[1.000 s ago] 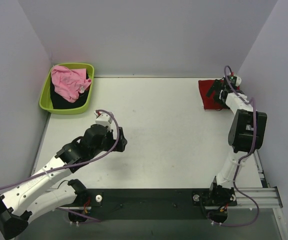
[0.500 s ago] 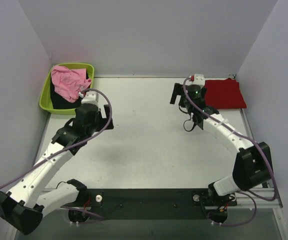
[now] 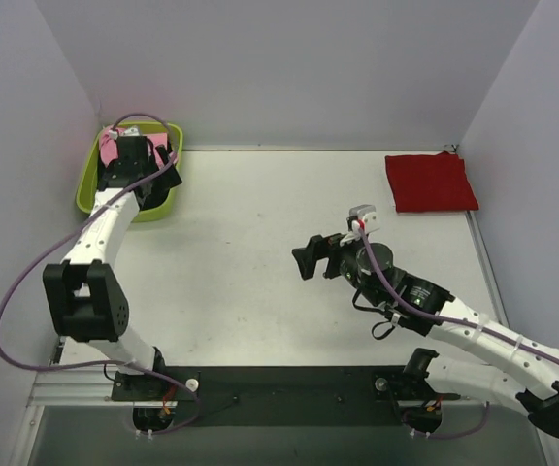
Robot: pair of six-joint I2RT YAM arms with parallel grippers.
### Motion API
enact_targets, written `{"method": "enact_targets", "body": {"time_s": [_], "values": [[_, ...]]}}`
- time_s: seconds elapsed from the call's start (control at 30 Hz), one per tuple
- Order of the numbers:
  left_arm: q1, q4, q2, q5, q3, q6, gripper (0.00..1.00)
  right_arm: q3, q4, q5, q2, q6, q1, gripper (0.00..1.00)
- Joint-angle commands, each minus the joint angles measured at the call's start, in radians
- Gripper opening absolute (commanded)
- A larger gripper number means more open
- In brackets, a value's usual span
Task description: Fold and stack the t-shirts
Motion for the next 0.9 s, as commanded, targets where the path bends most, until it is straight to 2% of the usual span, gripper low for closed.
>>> {"method": "enact_targets", "body": {"time_s": [0.0,0.17,0.3,0.53,0.73,0.87], "values": [[0.007,0.062,0.202,-0.01,0.223,0.01,0.97,-0.01,-0.076,0.076,-0.047,0.023,0.115,1.0],[0.08,0.056,0.431,0.009,0.38,-0.015,0.97,-0.029,-0.132,0.163,-0.096,-0.002,0.284,1.0],[0.114,0.08,0.516,-0.005,0.452,-0.07,0.98,-0.033,-0.163,0.169,-0.087,-0.002,0.311,1.0],[0.157,-0.02,0.69,0.013,0.734,-0.097,0.97,-0.057,-0.156,0.158,-0.067,0.0,0.322,1.0],[0.169,0.011,0.792,0.082,0.823,-0.131,0.97,-0.048,-0.155,0.136,0.0,0.001,0.328,1.0],[0.171,-0.042,0.891,0.104,0.927,-0.127,0.96,-0.033,-0.119,0.143,0.034,-0.003,0.328,1.0]]}}
